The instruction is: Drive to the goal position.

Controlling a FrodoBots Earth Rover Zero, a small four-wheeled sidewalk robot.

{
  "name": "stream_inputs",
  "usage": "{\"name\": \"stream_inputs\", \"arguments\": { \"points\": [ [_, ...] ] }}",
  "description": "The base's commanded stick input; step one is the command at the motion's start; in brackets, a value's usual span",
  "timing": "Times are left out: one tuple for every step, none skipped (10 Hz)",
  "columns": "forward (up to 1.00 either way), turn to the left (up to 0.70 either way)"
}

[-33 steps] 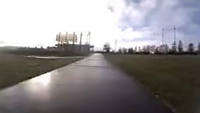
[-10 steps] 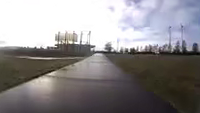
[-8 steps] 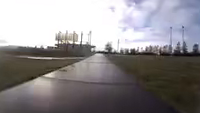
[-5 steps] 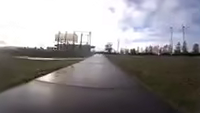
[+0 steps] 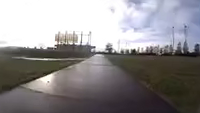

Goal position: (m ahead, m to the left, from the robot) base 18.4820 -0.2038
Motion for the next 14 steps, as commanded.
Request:
{"name": "stream_inputs", "arguments": {
  "points": [
    [1.0,0.0],
    [1.0,0.0],
    [1.0,0.0],
    [1.0,0.0],
    [1.0,0.0],
    [1.0,0.0],
    [1.0,0.0],
    [1.0,0.0],
    [1.0,0.0],
    [1.0,0.0],
    [1.0,0.0],
    [1.0,0.0],
    [1.0,0.0],
    [1.0,0.0]
  ]
}}
